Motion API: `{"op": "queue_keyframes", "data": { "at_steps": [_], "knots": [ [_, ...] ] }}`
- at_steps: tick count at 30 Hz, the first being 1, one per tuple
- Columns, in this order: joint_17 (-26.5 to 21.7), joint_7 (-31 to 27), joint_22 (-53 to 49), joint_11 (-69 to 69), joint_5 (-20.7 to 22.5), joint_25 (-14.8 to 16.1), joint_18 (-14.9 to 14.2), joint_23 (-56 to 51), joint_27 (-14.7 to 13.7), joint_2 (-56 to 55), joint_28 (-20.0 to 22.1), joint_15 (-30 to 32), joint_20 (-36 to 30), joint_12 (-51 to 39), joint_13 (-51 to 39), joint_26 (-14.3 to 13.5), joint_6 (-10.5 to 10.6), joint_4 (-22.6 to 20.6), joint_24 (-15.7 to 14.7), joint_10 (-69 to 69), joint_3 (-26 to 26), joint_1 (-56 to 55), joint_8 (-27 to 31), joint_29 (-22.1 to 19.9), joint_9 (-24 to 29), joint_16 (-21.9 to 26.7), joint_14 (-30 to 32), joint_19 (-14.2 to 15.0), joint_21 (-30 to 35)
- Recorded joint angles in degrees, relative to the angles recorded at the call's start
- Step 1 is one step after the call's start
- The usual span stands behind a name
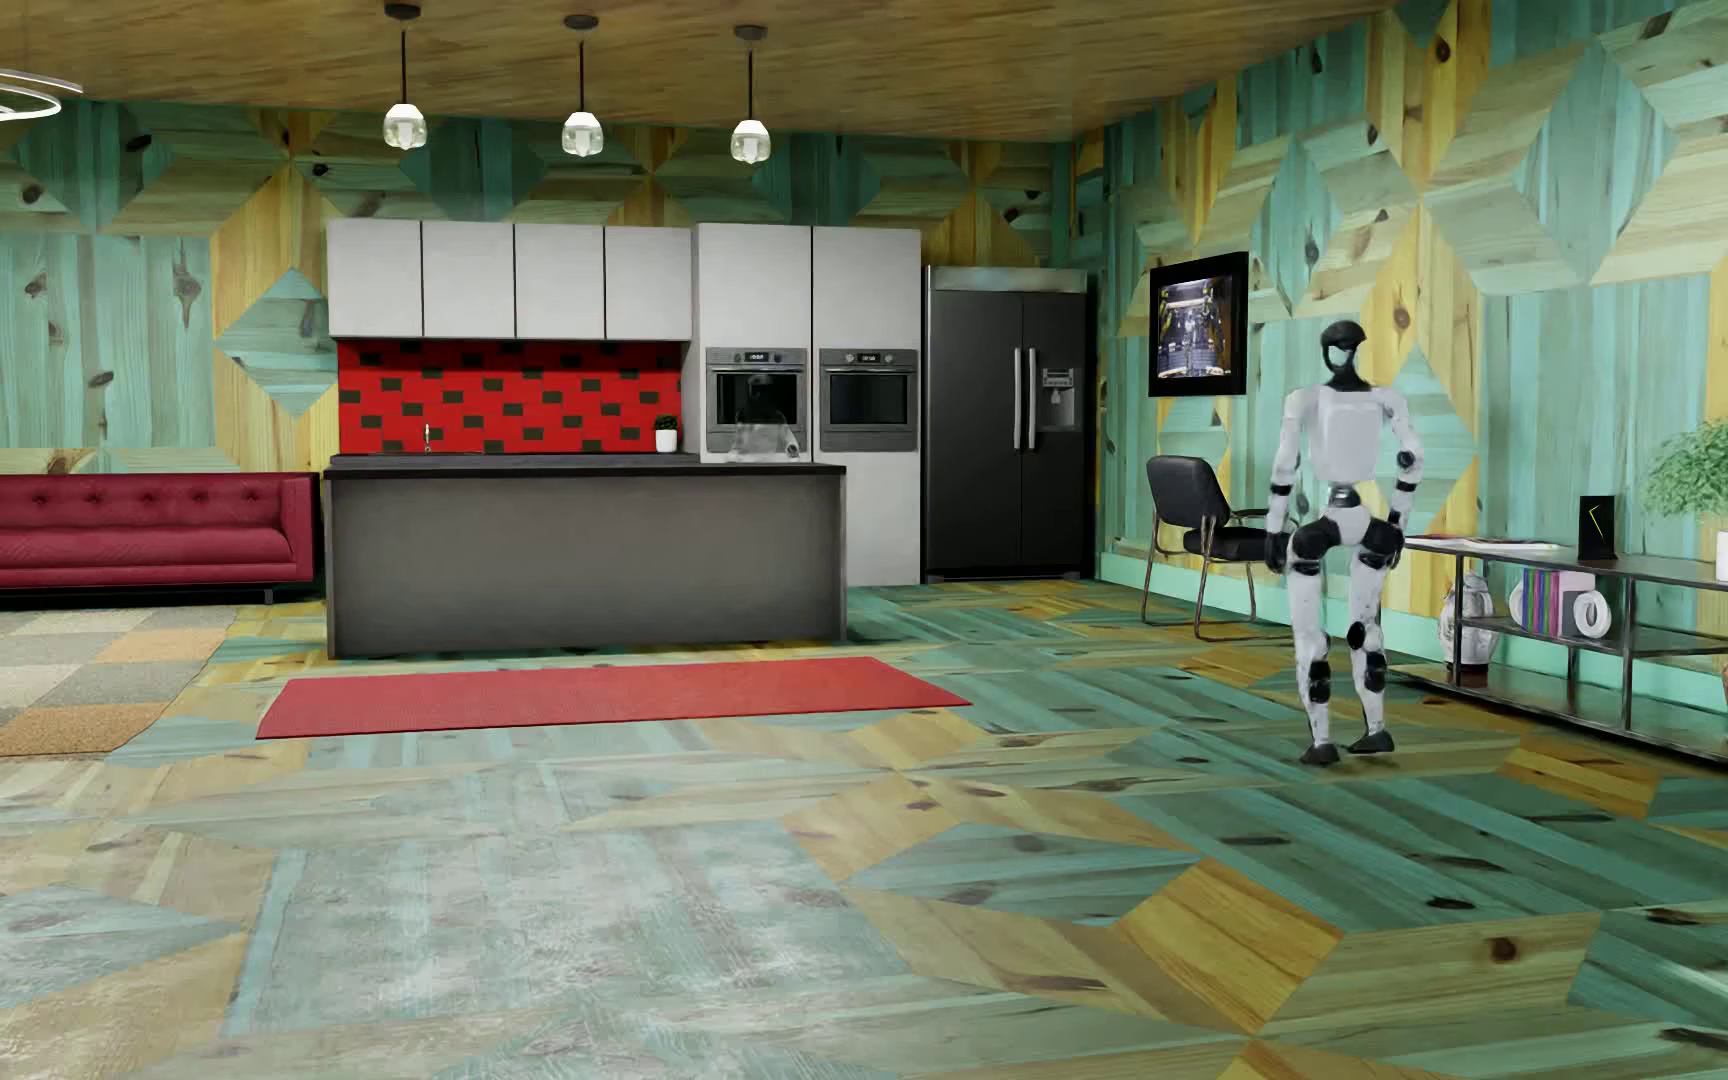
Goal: Walk towards the counter
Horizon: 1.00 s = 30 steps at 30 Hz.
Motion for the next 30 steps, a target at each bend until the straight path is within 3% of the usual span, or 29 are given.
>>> {"op": "queue_keyframes", "data": {
  "at_steps": [1, 3, 8, 10, 13, 16, 18, 19, 21, 22, 23, 25, 27, 29, 30],
  "knots": [
    [-0.1, 0.0, 0.0, 0.4, 0.0, 0.0, 0.0, -0.6, 0.0, 0.1, 0.0, 0.6, -0.3, 0.3, 0.2, 0.0, -0.2, -0.2, 0.0, 5.6, -0.1, -0.2, 0.0, 0.0, 0.1, 0.2, -2.1, 0.0, 0.2],
    [-0.4, 0.0, -0.1, 1.5, 0.6, 0.0, 0.0, -1.9, 0.0, -0.2, 0.0, 0.9, 0.1, 1.0, 0.6, 0.0, -0.5, -0.8, 0.0, 16.5, 1.8, -2.4, 0.0, 0.0, 0.0, 0.5, -13.9, 0.0, 0.7],
    [-2.2, 0.0, -2.5, 1.6, 1.4, 0.0, 0.0, -8.9, 0.0, 7.0, 0.0, -5.7, 2.7, 2.8, -1.2, 0.0, 0.6, 0.8, 0.0, 43.5, 7.4, -20.1, 0.0, 0.0, 5.1, 0.2, -15.7, 0.0, -1.4],
    [-1.1, 0.0, -2.1, -0.4, -0.7, 0.0, 0.0, -10.0, 0.0, 10.1, 0.0, -10.0, 3.0, 4.5, -2.6, 0.0, -1.1, 0.9, 0.0, 40.6, 12.1, -26.1, 0.0, 0.0, 4.9, 0.9, -14.1, 0.0, -3.3],
    [-2.3, 0.0, 0.9, -2.9, -1.5, 0.0, 0.0, -12.6, 0.0, 17.3, 0.0, -18.3, 1.5, 5.4, -5.2, 0.0, -1.3, 2.5, 0.0, 31.7, 13.8, -33.5, 0.0, 0.0, 6.1, 1.1, -6.6, 0.0, -1.5],
    [-2.4, 0.0, 3.6, -3.3, -2.3, 0.0, 0.0, -12.0, 0.0, 23.0, 0.0, -20.6, -0.2, 5.6, -7.5, 0.0, -1.0, 3.6, 0.0, 25.0, 15.9, -37.7, 0.0, 0.0, 6.1, 0.9, -5.6, 0.0, -0.3],
    [-2.0, 0.0, 5.0, -2.5, -3.9, 0.0, 0.0, -9.5, 0.0, 25.8, 0.0, -17.5, 0.4, 6.3, -7.1, 0.0, -1.4, 3.7, 0.0, 29.2, 17.8, -39.4, 0.0, 0.0, 5.5, 0.9, -7.1, 0.0, -1.0],
    [-1.6, 0.0, 5.7, -0.3, -4.6, 0.0, 0.0, -8.2, 0.0, 25.7, 0.0, -12.9, 0.7, 6.2, -6.1, 0.0, -2.1, 3.5, 0.0, 32.7, 18.9, -39.8, 0.0, 0.0, 5.1, 1.0, -7.5, 0.0, 0.1],
    [-0.9, 0.0, 7.4, 11.0, -6.6, 0.0, 0.0, -3.3, 0.0, 22.7, 0.0, 3.3, -0.5, 5.6, -4.1, 0.0, -3.4, 1.3, 0.0, 38.4, 18.5, -37.4, 0.0, 0.0, 4.8, 1.0, -10.8, 0.0, 2.6],
    [-0.7, 0.0, 7.3, 21.0, -6.8, 0.0, 0.0, -1.0, 0.0, 18.3, 0.0, 11.7, -0.5, 5.1, -3.0, 0.0, -2.8, 0.2, 0.0, 39.0, 17.0, -34.6, 0.0, 0.0, 4.8, 0.7, -13.0, 0.0, 3.2],
    [-0.9, 0.0, 6.1, 32.9, -6.9, 0.0, 0.0, 0.4, 0.0, 12.4, 0.0, 16.1, -0.2, 4.7, -2.2, 0.0, -2.3, -0.9, 0.0, 38.5, 15.4, -31.0, 0.0, 0.0, 5.2, 0.5, -14.9, 0.0, 3.8],
    [-1.1, 0.0, 2.3, 49.5, -6.6, 0.0, 0.0, 0.7, 0.0, 0.3, 0.0, 14.6, 0.0, 3.5, 0.5, 0.0, -0.9, -2.6, 0.0, 35.2, 10.0, -22.0, 0.0, 0.0, 6.3, 0.3, -17.7, 0.0, 2.5],
    [-1.4, 0.0, -1.9, 45.4, -5.0, 0.0, 0.0, 1.3, 0.0, -11.1, 0.0, 14.9, 1.3, 1.9, 1.9, 0.0, 1.0, -2.6, 0.0, 28.0, 3.9, -11.8, 0.0, 0.0, 7.1, 0.5, -17.6, 0.0, 3.0],
    [-1.9, 0.0, -6.3, 26.4, -4.3, 0.0, 0.0, 1.0, 0.0, -18.6, 0.0, 21.3, 2.9, 1.5, 3.8, 0.0, 2.3, -2.0, 0.0, 20.8, -1.7, -1.3, 0.0, 0.0, 7.2, 1.2, -17.8, 0.0, 2.5],
    [-2.1, 0.0, -8.3, 15.8, -4.7, 0.0, 0.0, 0.7, 0.0, -21.1, 0.0, 21.2, 2.6, 0.7, 4.5, 0.0, 2.7, -1.7, 0.0, 18.0, -4.4, 3.2, 0.0, 0.0, 6.9, 1.8, -18.8, 0.0, 2.3]
  ]
}}
